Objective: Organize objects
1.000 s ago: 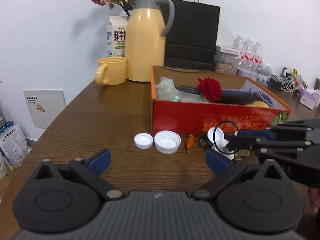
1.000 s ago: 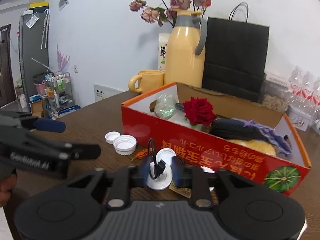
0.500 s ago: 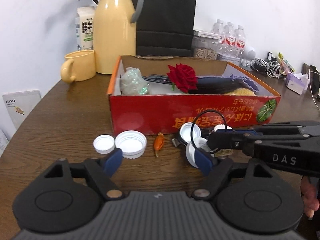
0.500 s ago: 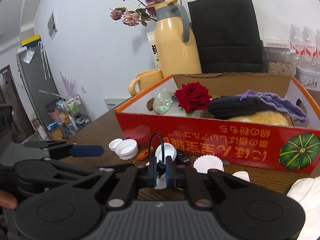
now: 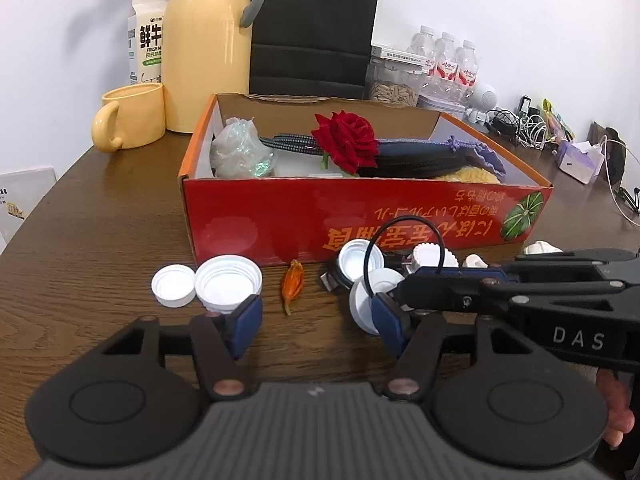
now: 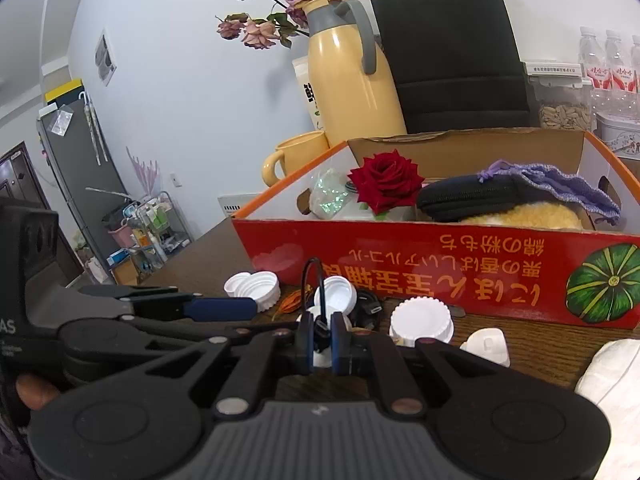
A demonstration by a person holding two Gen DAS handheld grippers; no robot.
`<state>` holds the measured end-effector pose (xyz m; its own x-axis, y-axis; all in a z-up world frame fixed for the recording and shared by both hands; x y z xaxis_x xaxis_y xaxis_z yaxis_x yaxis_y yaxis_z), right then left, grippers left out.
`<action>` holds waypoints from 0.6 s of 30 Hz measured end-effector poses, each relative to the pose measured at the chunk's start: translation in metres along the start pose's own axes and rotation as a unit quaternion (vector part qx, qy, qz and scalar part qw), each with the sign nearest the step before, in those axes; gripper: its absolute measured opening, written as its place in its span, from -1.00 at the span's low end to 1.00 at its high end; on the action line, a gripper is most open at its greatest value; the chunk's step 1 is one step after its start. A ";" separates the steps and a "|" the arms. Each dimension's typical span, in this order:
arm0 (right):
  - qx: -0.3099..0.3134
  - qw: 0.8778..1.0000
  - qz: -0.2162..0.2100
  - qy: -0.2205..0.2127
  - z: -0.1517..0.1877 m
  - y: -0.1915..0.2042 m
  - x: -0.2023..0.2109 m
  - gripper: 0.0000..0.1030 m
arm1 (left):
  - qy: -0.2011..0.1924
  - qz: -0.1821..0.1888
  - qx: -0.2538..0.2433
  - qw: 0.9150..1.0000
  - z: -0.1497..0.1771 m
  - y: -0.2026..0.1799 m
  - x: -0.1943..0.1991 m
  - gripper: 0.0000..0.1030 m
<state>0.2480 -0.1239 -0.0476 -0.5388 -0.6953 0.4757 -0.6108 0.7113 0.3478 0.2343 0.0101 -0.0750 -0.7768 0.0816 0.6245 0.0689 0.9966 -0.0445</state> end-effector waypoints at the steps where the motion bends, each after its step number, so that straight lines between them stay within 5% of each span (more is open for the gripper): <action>1: 0.000 1.000 0.000 -0.001 0.000 0.000 0.000 -0.86 | 0.000 0.000 -0.002 1.000 0.000 -0.001 0.000 0.22; 18: -0.012 1.000 -0.011 -0.008 0.002 -0.006 0.010 -0.87 | 0.004 -0.015 0.007 1.000 0.002 -0.005 -0.005 0.34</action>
<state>0.2453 -0.1350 -0.0461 -0.5351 -0.7120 0.4547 -0.6078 0.6983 0.3781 0.2363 0.0050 -0.0793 -0.7736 0.0507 0.6316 0.0367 0.9987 -0.0352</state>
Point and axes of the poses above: each gripper's, at about its wrist camera, not at the fingertips, and x roughly against the way its jaws point, y to its left, z to its underside, the point moved 5 cm from there along -x, roughly the way its jaws point, and after that the axes turned 5 degrees about -z, right-handed, at the moved point
